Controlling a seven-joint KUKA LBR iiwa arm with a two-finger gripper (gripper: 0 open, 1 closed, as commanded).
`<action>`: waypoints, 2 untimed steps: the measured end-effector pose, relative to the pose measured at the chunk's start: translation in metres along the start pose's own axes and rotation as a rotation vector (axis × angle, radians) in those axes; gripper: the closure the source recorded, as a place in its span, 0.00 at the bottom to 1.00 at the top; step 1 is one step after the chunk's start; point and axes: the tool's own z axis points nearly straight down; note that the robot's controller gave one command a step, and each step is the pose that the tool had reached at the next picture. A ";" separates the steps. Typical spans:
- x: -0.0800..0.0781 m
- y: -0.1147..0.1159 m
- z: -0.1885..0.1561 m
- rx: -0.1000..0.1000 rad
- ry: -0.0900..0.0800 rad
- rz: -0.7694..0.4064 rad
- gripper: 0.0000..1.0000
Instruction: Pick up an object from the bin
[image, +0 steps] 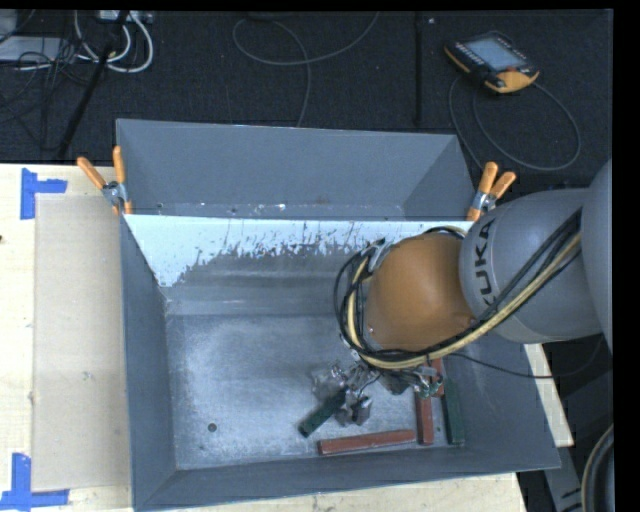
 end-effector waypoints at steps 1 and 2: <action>0.000 0.000 0.000 0.000 0.000 0.000 1.00; -0.001 -0.001 0.000 0.000 0.000 0.002 1.00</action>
Offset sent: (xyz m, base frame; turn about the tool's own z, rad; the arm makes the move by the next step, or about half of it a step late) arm 0.0509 -0.0103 0.0002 0.0658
